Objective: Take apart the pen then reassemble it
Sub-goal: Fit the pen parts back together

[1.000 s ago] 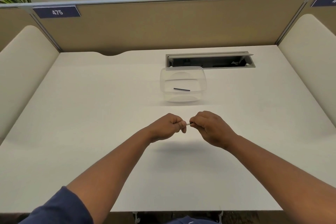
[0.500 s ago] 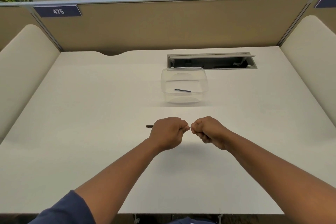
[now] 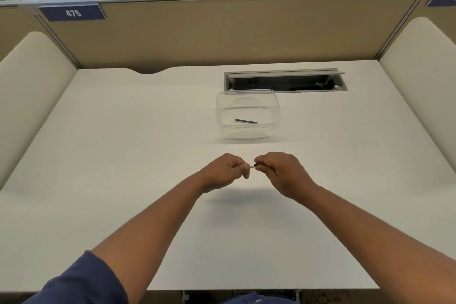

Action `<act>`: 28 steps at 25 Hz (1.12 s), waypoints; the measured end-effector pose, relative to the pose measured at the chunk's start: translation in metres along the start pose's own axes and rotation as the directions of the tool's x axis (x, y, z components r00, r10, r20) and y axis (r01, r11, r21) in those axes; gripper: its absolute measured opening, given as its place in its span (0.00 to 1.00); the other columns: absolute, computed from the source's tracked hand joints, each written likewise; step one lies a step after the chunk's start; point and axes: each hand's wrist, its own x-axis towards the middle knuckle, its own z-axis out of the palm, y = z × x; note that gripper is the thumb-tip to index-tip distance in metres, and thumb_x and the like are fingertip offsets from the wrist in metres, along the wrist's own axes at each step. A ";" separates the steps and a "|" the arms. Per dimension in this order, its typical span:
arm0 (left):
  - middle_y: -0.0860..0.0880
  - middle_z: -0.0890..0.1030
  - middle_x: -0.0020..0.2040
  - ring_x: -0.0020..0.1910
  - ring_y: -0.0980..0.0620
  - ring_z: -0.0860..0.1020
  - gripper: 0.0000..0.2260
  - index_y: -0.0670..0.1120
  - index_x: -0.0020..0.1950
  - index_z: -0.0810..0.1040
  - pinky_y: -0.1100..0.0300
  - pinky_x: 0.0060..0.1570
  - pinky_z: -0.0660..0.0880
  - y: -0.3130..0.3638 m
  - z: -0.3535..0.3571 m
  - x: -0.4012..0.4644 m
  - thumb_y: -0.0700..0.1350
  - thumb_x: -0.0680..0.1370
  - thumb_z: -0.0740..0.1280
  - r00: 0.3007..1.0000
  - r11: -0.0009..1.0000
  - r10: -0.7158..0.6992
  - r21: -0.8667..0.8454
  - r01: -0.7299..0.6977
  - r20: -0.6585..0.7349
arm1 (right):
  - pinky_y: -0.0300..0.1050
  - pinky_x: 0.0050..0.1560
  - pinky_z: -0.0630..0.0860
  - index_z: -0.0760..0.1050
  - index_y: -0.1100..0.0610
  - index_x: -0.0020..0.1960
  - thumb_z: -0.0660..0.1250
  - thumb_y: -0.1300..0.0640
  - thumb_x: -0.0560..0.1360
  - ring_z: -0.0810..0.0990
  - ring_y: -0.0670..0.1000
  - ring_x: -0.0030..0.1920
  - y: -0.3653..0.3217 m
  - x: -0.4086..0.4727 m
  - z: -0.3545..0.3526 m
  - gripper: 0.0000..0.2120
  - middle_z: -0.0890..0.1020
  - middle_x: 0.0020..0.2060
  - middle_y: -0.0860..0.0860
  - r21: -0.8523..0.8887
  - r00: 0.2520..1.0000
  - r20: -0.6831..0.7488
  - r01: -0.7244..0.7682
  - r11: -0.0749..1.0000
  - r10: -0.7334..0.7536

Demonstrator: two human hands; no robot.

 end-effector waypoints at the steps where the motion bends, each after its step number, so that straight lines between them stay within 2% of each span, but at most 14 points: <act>1: 0.51 0.72 0.36 0.34 0.50 0.64 0.15 0.48 0.42 0.83 0.61 0.34 0.64 0.001 -0.003 -0.001 0.51 0.84 0.63 0.999 0.998 -0.022 -0.066 0.024 0.035 | 0.49 0.39 0.76 0.82 0.57 0.50 0.66 0.58 0.79 0.77 0.54 0.37 0.000 0.001 -0.001 0.06 0.82 0.36 0.51 -0.038 0.999 -0.019 0.047 0.998 -0.048; 4: 0.54 0.71 0.33 0.31 0.52 0.63 0.15 0.49 0.41 0.83 0.61 0.32 0.60 0.003 -0.010 0.000 0.53 0.83 0.63 0.991 0.990 -0.053 -0.124 0.068 0.122 | 0.44 0.40 0.73 0.81 0.58 0.50 0.67 0.59 0.78 0.76 0.53 0.37 0.000 0.003 -0.004 0.05 0.83 0.39 0.51 -0.142 0.980 -0.033 0.190 0.971 -0.197; 6: 0.54 0.71 0.31 0.30 0.54 0.62 0.15 0.48 0.41 0.82 0.60 0.31 0.59 0.005 -0.012 0.000 0.52 0.83 0.63 0.986 0.988 -0.048 -0.140 0.071 0.160 | 0.44 0.38 0.73 0.81 0.58 0.50 0.66 0.59 0.78 0.75 0.55 0.36 0.002 0.005 -0.006 0.05 0.83 0.39 0.51 -0.179 0.971 -0.027 0.230 0.957 -0.238; 8: 0.53 0.71 0.32 0.31 0.53 0.62 0.15 0.49 0.41 0.83 0.61 0.31 0.59 0.006 -0.011 0.000 0.52 0.83 0.64 0.987 0.989 -0.040 -0.135 0.062 0.157 | 0.45 0.37 0.72 0.81 0.58 0.48 0.65 0.59 0.78 0.74 0.55 0.35 0.002 0.006 -0.006 0.06 0.81 0.37 0.50 -0.177 0.974 -0.007 0.221 0.959 -0.226; 12: 0.50 0.71 0.35 0.35 0.49 0.65 0.15 0.48 0.40 0.84 0.61 0.35 0.64 0.005 -0.003 0.001 0.50 0.83 0.65 0.998 0.997 -0.010 -0.078 0.015 0.061 | 0.42 0.37 0.66 0.79 0.58 0.43 0.65 0.59 0.77 0.69 0.51 0.34 0.001 0.005 -0.004 0.06 0.78 0.32 0.50 -0.128 0.991 0.035 0.136 0.982 -0.133; 14: 0.50 0.73 0.35 0.35 0.49 0.67 0.14 0.47 0.41 0.83 0.60 0.35 0.67 0.004 0.003 0.002 0.49 0.83 0.65 1.000 1.000 0.008 -0.027 -0.007 0.019 | 0.44 0.36 0.67 0.79 0.58 0.41 0.64 0.59 0.78 0.70 0.52 0.34 -0.003 0.004 -0.004 0.08 0.76 0.31 0.49 -0.059 0.996 0.091 0.019 0.998 -0.014; 16: 0.57 0.77 0.34 0.34 0.53 0.73 0.13 0.49 0.41 0.83 0.58 0.38 0.72 0.003 0.007 0.004 0.49 0.83 0.64 0.999 0.994 0.018 0.107 -0.014 -0.037 | 0.44 0.36 0.69 0.79 0.58 0.40 0.64 0.59 0.79 0.72 0.49 0.34 -0.007 0.005 -0.005 0.10 0.76 0.30 0.47 0.106 0.957 0.187 -0.243 0.964 0.221; 18: 0.60 0.78 0.35 0.38 0.57 0.76 0.12 0.53 0.43 0.83 0.56 0.43 0.74 0.003 0.011 0.004 0.52 0.83 0.63 0.994 0.951 0.041 0.310 -0.009 -0.098 | 0.41 0.36 0.69 0.81 0.58 0.39 0.65 0.61 0.77 0.72 0.47 0.32 -0.010 0.009 -0.007 0.10 0.78 0.31 0.48 0.295 0.853 0.303 -0.508 0.809 0.425; 19: 0.60 0.78 0.36 0.38 0.57 0.76 0.12 0.54 0.44 0.82 0.57 0.42 0.73 0.004 0.013 0.004 0.53 0.83 0.62 0.991 0.919 0.067 0.395 -0.014 -0.120 | 0.41 0.36 0.69 0.80 0.58 0.38 0.64 0.63 0.76 0.72 0.48 0.32 -0.010 0.012 -0.009 0.10 0.79 0.32 0.51 0.349 0.793 0.374 -0.601 0.719 0.481; 21: 0.59 0.79 0.38 0.41 0.54 0.76 0.12 0.55 0.47 0.82 0.58 0.39 0.69 0.003 0.016 0.005 0.54 0.83 0.61 0.983 0.864 0.129 0.501 -0.048 -0.128 | 0.41 0.34 0.67 0.79 0.58 0.36 0.63 0.66 0.75 0.70 0.50 0.30 -0.008 0.016 -0.014 0.11 0.79 0.34 0.56 0.387 0.698 0.506 -0.709 0.590 0.506; 22: 0.59 0.79 0.40 0.43 0.54 0.76 0.12 0.55 0.48 0.82 0.58 0.39 0.67 0.002 0.017 0.005 0.54 0.83 0.60 0.981 0.849 0.147 0.524 -0.061 -0.125 | 0.40 0.33 0.66 0.79 0.59 0.37 0.63 0.66 0.75 0.69 0.49 0.29 -0.006 0.017 -0.016 0.11 0.79 0.35 0.57 0.391 0.677 0.542 -0.727 0.564 0.497; 24: 0.59 0.79 0.43 0.45 0.54 0.76 0.13 0.55 0.49 0.82 0.58 0.40 0.68 0.000 0.017 0.008 0.55 0.84 0.59 0.984 0.864 0.125 0.502 -0.044 -0.128 | 0.40 0.33 0.67 0.81 0.58 0.40 0.64 0.62 0.77 0.71 0.49 0.30 -0.005 0.016 -0.017 0.10 0.80 0.35 0.54 0.390 0.700 0.525 -0.704 0.594 0.485; 27: 0.58 0.80 0.48 0.47 0.53 0.76 0.14 0.54 0.51 0.82 0.56 0.44 0.71 -0.003 0.013 0.013 0.55 0.84 0.58 0.992 0.908 0.042 0.420 0.012 -0.119 | 0.42 0.39 0.72 0.83 0.53 0.44 0.69 0.56 0.77 0.75 0.47 0.35 0.000 0.011 -0.012 0.05 0.83 0.36 0.50 0.283 0.848 0.285 -0.519 0.807 0.446; 28: 0.58 0.80 0.49 0.47 0.53 0.76 0.14 0.54 0.51 0.83 0.56 0.45 0.72 -0.003 0.011 0.014 0.55 0.84 0.58 0.994 0.910 0.030 0.414 0.018 -0.109 | 0.42 0.41 0.73 0.84 0.52 0.46 0.70 0.56 0.77 0.76 0.47 0.36 0.002 0.009 -0.010 0.04 0.83 0.37 0.50 0.266 0.879 0.226 -0.470 0.842 0.420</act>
